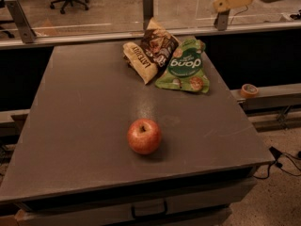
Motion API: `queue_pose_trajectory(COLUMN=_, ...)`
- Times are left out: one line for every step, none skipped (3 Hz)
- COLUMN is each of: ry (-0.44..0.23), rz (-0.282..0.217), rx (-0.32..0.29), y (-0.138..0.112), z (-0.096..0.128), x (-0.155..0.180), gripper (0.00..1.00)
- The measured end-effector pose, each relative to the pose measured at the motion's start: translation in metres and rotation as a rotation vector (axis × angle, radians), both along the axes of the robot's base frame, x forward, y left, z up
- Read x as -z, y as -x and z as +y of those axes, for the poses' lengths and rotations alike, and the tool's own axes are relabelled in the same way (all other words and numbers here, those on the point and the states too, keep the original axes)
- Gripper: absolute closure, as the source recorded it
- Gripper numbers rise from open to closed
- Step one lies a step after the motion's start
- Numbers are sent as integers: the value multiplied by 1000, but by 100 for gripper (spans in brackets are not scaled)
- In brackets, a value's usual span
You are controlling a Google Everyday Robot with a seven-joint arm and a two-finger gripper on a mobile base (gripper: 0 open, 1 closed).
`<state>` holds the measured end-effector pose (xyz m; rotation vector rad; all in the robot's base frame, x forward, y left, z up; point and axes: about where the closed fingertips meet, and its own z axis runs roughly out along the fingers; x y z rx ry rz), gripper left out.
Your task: Move green rice chip bag near brown chip bag
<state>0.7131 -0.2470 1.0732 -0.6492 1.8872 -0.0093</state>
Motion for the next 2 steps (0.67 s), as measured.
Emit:
queue_pose_trajectory(ry=52, rz=-124, rx=37, y=7, z=-47, x=-69, gripper=0)
queue_pose_trajectory(ry=53, rz=-187, rx=35, y=10, z=-45, x=-105, gripper=0)
